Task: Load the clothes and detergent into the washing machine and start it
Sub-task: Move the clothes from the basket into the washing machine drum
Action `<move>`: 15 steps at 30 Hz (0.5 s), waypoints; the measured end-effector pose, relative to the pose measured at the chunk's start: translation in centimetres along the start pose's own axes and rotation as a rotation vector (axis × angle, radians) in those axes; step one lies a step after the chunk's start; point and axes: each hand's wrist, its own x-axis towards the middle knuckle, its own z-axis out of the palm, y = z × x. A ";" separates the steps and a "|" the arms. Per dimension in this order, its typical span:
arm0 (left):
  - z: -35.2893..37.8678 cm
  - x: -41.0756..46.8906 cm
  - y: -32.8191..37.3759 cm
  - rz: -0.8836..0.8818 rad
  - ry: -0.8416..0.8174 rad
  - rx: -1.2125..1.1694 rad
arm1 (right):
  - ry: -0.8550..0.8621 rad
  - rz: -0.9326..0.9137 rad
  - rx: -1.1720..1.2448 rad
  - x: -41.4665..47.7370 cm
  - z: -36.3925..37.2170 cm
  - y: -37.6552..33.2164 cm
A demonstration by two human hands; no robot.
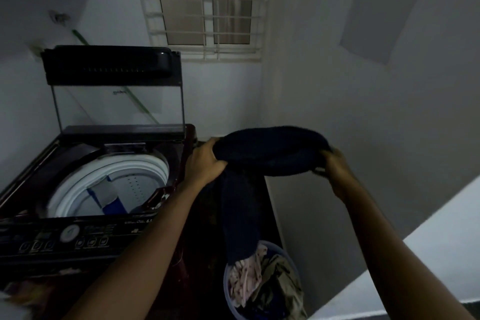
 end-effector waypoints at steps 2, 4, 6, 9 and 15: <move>-0.5 0.5 0.6 0.046 -0.002 0.054 | -0.186 0.128 -0.269 -0.4 -1.1 2.9; -0.7 0.8 1.1 0.082 -0.009 0.110 | -0.474 0.253 -0.696 -0.7 -1.8 4.2; -0.7 0.8 1.9 0.111 -0.035 0.203 | -0.664 0.199 -0.888 -0.9 -1.4 4.1; -0.2 0.4 3.1 0.160 -0.080 0.269 | -0.625 -0.155 -0.619 -2.3 1.6 2.3; 0.1 0.1 4.1 0.071 -0.018 0.018 | -0.419 -0.406 -0.346 -2.6 8.7 3.3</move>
